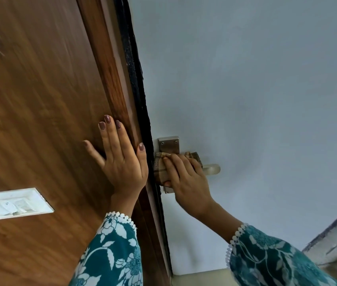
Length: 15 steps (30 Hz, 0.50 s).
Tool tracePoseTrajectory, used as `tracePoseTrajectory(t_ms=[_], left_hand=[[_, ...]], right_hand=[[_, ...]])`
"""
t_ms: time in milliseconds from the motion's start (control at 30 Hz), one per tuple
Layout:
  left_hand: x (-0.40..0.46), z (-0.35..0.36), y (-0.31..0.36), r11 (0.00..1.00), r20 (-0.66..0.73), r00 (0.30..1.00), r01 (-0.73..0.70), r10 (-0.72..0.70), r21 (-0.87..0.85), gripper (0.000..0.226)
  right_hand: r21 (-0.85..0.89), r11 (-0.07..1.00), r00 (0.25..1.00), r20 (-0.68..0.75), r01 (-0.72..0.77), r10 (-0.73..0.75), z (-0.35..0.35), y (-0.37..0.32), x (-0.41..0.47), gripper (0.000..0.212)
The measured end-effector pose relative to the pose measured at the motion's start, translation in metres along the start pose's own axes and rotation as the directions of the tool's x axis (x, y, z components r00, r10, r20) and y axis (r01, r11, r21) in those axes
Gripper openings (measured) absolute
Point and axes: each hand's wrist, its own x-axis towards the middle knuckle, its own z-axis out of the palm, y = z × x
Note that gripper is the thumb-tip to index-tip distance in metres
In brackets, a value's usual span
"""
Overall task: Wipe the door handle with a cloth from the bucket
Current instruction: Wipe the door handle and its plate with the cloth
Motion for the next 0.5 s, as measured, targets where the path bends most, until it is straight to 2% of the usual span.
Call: tracePoseTrajectory(t_ms=[133, 300, 500], left_hand=[[-0.004, 0.000, -0.004, 0.999, -0.008, 0.999, -0.052, 0.052, -0.007, 0.053], [-0.010, -0.001, -0.008, 0.995, -0.029, 0.994, -0.104, 0.104, -0.001, 0.064], [-0.013, 0.002, -0.007, 0.995, -0.029, 0.994, -0.101, 0.101, 0.002, 0.064]], right_hand=[[0.008, 1.000, 0.998, -0.056, -0.007, 0.007, -0.004, 0.032, -0.010, 0.044], [0.005, 0.999, 0.999, -0.013, -0.042, 0.042, -0.007, 0.083, -0.028, 0.044], [0.030, 0.997, 0.997, -0.041, -0.065, 0.066, -0.008, 0.063, -0.025, 0.045]])
